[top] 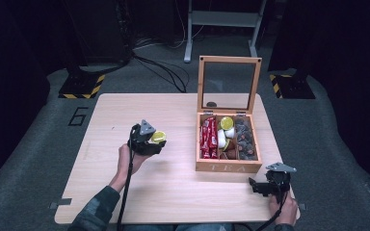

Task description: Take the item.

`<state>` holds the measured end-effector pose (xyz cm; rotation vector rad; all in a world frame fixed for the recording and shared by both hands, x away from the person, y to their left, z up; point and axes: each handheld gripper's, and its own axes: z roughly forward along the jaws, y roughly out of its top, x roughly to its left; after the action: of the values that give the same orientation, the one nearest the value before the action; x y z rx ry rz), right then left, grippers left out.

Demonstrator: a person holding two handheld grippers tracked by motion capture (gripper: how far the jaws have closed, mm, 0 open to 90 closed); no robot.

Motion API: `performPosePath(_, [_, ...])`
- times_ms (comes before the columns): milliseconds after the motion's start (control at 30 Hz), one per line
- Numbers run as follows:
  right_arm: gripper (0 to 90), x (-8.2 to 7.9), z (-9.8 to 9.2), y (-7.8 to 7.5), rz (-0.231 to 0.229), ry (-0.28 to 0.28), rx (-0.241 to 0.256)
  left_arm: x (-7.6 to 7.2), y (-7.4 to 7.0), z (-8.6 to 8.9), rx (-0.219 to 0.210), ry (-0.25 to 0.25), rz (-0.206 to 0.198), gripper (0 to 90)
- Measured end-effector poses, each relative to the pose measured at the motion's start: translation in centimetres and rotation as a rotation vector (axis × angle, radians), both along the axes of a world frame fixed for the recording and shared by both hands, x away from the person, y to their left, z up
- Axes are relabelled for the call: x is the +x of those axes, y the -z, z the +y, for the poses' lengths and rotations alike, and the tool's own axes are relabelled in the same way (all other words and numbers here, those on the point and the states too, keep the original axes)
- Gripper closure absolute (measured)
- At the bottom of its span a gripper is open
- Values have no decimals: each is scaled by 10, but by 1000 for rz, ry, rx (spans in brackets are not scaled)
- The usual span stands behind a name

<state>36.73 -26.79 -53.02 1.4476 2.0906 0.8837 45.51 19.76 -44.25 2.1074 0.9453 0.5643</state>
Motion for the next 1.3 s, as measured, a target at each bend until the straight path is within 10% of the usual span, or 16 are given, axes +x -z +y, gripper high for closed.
performPosePath(633, [0, 0, 0, 0, 0, 0, 0, 27, 60, -5, 20, -50, 106, 381])
performPosePath(833, [0, 0, 0, 0, 0, 0, 0, 28, 60, -4, 14, -52, 117, 366])
performPosePath(1067, [0, 0, 0, 0, 0, 0, 0, 23, 54, 3, -37, -68, 132, 151])
performPosePath(1300, [0, 0, 0, 0, 0, 0, 0, 3, 32, 22, -90, -55, 74, 92])
